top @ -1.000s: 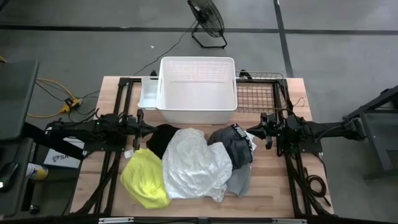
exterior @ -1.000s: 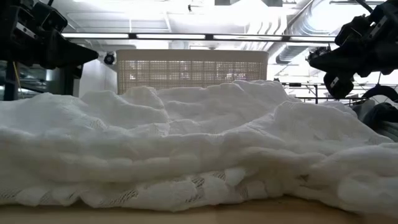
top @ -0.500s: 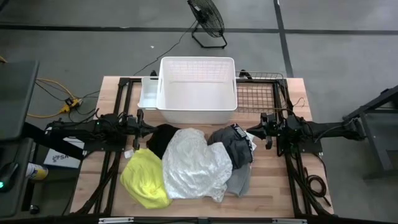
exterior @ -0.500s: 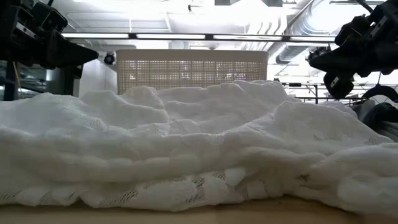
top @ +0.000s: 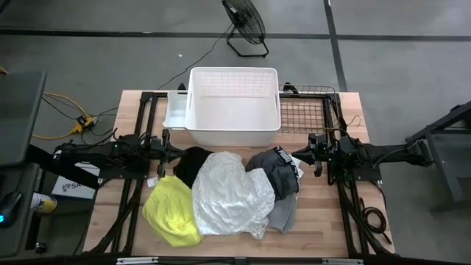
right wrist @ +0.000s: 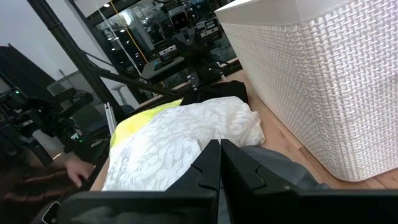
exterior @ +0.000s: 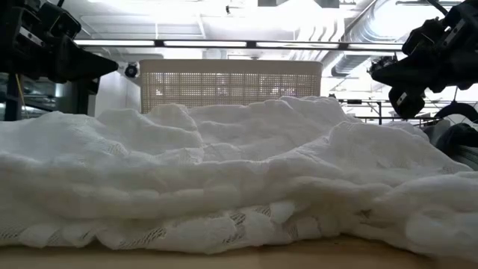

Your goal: Pick & Place Cloths

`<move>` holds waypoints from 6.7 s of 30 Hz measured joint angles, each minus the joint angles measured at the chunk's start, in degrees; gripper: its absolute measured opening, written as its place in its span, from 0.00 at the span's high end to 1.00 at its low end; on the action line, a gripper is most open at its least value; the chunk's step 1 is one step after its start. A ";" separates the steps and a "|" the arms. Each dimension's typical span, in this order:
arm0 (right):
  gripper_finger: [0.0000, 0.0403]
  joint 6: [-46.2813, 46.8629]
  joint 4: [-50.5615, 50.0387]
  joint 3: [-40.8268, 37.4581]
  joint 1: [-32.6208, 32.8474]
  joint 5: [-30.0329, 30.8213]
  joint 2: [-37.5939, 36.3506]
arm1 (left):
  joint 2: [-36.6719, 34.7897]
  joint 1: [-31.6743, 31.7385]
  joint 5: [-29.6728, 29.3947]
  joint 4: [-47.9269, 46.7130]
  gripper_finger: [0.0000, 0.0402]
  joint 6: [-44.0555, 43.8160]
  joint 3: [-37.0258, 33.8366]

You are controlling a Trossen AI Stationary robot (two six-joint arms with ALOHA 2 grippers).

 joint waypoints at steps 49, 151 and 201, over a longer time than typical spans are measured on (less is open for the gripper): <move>0.99 0.45 1.52 2.32 0.00 2.75 1.17 | 0.00 0.01 0.00 0.00 1.00 0.00 0.00; 0.69 -5.71 -42.81 80.78 24.60 10.79 88.74 | -0.02 -0.02 0.00 -0.04 1.00 0.00 -0.02; 0.69 -23.43 -31.51 80.74 23.47 11.49 104.02 | 0.00 -0.02 0.00 -0.04 1.00 0.00 -0.02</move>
